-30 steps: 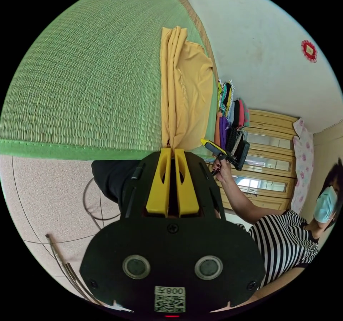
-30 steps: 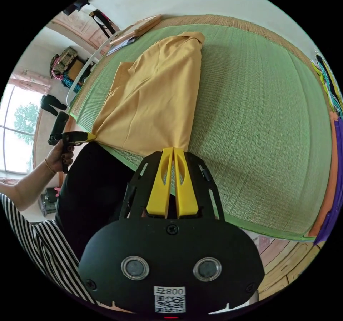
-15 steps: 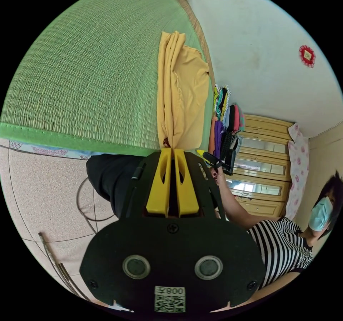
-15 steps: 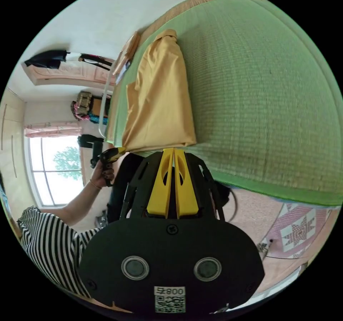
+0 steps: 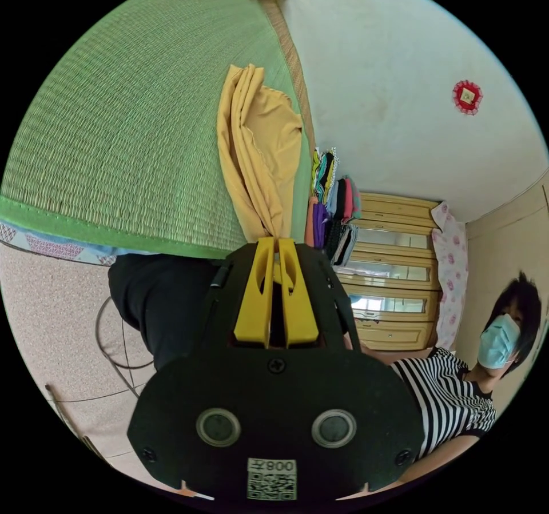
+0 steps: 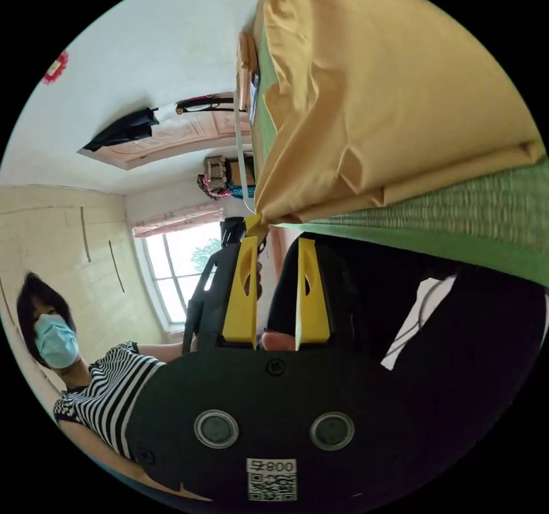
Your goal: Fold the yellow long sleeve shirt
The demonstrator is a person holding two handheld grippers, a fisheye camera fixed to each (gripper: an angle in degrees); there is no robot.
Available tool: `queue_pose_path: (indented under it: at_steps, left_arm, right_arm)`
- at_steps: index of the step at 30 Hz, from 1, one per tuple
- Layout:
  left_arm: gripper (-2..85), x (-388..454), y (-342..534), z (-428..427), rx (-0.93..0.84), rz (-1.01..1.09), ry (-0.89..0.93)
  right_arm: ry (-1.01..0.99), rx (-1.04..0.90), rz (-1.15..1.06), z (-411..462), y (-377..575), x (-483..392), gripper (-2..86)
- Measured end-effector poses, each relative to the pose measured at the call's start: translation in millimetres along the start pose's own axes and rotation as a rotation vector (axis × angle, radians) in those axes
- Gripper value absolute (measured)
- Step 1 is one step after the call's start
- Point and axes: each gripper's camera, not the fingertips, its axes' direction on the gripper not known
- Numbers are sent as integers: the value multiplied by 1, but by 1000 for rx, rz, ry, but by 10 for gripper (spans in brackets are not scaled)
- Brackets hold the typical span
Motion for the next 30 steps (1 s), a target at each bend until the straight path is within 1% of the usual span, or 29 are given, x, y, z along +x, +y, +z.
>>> queue_pose_path:
  at_steps: [2, 8, 18, 21, 26, 30]
  left_arm:
    - [11, -2, 0, -2, 0, -1, 8]
    - [11, -9, -1, -7, -3, -20, 17]
    - [12, -13, 2, -14, -6, -32, 36]
    - [12, -12, 3, -16, -6, -36, 43]
    - [15, -10, 6, -21, -8, -36, 43]
    - [20, -8, 9, -26, -17, -23, 45]
  right_arm:
    - [-63, 28, 44, 13, 4, 16, 115]
    - [-165, 97, 111, 34, 16, 42, 128]
    - [-236, 175, 154, 66, 14, 55, 120]
    - [-249, 174, 166, 80, 9, 58, 101]
    - [-241, 188, 164, 95, 11, 58, 31]
    - [-236, 183, 163, 100, 13, 57, 13]
